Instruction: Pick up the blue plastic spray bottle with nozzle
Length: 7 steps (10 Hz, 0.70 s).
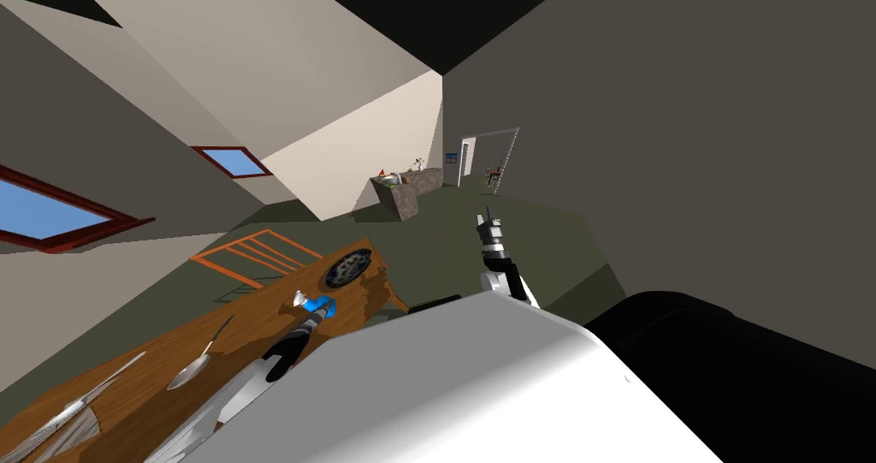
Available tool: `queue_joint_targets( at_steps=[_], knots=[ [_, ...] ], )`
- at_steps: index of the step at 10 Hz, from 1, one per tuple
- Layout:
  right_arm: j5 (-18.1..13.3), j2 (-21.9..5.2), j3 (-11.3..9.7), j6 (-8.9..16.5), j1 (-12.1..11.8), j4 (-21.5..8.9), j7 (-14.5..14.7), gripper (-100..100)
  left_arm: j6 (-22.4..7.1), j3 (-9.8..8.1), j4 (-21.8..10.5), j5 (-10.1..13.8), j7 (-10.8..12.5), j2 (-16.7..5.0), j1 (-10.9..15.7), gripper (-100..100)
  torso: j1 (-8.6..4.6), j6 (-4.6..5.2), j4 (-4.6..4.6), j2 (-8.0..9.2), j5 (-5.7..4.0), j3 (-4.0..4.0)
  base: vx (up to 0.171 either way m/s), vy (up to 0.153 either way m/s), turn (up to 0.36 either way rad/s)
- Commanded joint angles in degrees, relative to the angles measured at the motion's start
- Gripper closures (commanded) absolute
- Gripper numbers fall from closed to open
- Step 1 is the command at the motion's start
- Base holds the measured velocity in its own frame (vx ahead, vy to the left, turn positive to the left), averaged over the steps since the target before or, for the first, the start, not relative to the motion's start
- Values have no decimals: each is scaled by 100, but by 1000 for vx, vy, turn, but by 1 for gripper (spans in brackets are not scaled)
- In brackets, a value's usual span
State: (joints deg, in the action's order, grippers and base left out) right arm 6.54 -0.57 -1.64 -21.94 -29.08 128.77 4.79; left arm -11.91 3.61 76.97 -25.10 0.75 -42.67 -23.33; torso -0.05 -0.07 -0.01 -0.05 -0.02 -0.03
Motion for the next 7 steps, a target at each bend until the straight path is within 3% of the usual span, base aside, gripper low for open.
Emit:
queue_joint_targets(
  at_steps=[1,3,4,5,6,7],
  knots=[
    [0,0,0,0,0,0,0,0,34,3,-160,-69,10,-114,26,-100,0,0,0,0,0,0,12,-15,-58],
    [0,0,0,0,0,0,0,0,-16,44,-383,-176,37,-374,63,-100,-2,2,1,1,-1,1,19,-18,-130],
    [0,0,0,0,0,0,0,0,33,8,-350,-169,29,-287,45,-100,-1,2,0,0,-1,0,9,-4,-22],
    [0,0,0,0,0,0,0,0,37,7,-367,-177,30,-295,50,0,1,-1,1,4,0,2,0,0,0],
    [0,0,0,0,0,0,0,0,274,-101,-519,-285,3,-254,62,-100,3,0,2,7,1,4,52,-9,105],
    [0,0,0,0,-1,0,0,0,436,-209,-674,-394,-24,-214,75,-100,1,-3,-1,-6,0,-3,112,-34,177]
  ],
)
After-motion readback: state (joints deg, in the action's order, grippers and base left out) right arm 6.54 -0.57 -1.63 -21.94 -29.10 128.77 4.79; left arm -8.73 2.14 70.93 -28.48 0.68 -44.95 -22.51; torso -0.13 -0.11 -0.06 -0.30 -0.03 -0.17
